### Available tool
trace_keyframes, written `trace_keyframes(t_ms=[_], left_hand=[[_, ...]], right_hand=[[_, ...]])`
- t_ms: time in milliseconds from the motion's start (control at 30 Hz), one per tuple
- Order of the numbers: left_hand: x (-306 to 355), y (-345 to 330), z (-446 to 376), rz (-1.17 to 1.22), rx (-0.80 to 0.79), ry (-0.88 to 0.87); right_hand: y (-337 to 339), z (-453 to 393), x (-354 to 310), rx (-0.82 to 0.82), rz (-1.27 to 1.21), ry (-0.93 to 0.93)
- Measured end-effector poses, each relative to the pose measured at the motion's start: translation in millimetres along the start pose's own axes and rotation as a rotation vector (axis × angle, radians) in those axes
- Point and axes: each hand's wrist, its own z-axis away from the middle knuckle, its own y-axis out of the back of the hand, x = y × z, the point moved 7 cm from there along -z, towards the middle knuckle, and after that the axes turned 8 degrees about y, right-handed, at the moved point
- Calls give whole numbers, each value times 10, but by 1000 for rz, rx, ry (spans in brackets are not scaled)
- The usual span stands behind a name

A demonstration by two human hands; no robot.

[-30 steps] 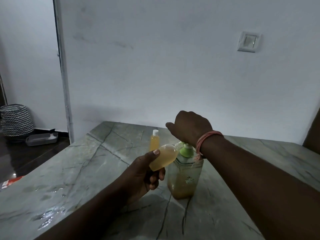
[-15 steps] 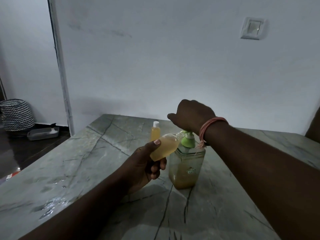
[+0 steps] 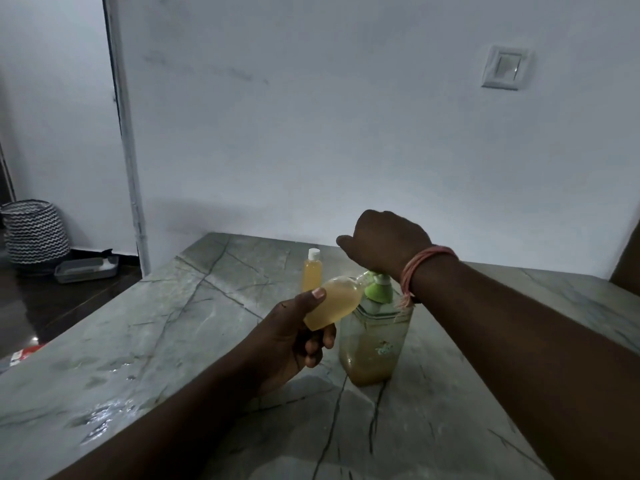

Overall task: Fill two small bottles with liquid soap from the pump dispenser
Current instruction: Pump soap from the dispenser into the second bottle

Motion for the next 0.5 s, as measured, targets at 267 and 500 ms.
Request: trace_keyframes(t_ms=[267, 500], left_hand=[[-8, 2, -46, 13, -6, 1], [-10, 6, -16, 15, -2, 6]], right_hand=[[-77, 38, 112, 33, -120, -65], [73, 9, -18, 59, 28, 33]])
